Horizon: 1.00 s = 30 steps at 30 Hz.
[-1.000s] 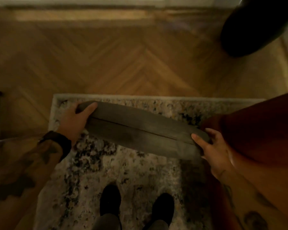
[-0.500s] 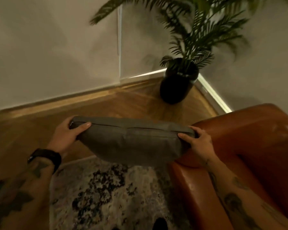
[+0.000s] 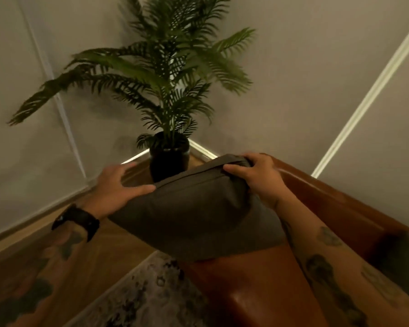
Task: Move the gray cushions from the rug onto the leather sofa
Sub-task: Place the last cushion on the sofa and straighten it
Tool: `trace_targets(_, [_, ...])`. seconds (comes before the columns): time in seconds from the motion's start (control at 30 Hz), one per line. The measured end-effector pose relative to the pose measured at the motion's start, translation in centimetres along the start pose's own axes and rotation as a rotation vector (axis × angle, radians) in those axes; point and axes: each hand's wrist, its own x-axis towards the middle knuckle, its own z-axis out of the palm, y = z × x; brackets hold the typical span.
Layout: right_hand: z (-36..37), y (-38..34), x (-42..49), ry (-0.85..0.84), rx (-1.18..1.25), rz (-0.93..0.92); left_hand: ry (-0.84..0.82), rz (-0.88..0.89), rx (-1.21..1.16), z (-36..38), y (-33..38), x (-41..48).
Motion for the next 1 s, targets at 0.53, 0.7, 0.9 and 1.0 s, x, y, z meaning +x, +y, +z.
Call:
trace_targets(0.53, [-21.8,10.3,0.9,0.207,-0.192,-0.103,-0.317,0.463,-0.349,32.2,27.3,5.5])
trace_targets(0.7, [-32.1,20.4,1.8,0.131,-0.123,0.157,-0.347,0.312,-0.376,38.6,30.2,8.7])
trace_targets(0.9, [-43.3,32.5,1.7,0.17,-0.352,0.556,-0.364,0.128,-0.526,43.6,33.6,12.6])
trace_targets(1.0, [-46.0,36.7,1.2,0.379,-0.027,0.655,-0.366,0.059,-0.581,44.3,33.7,14.3])
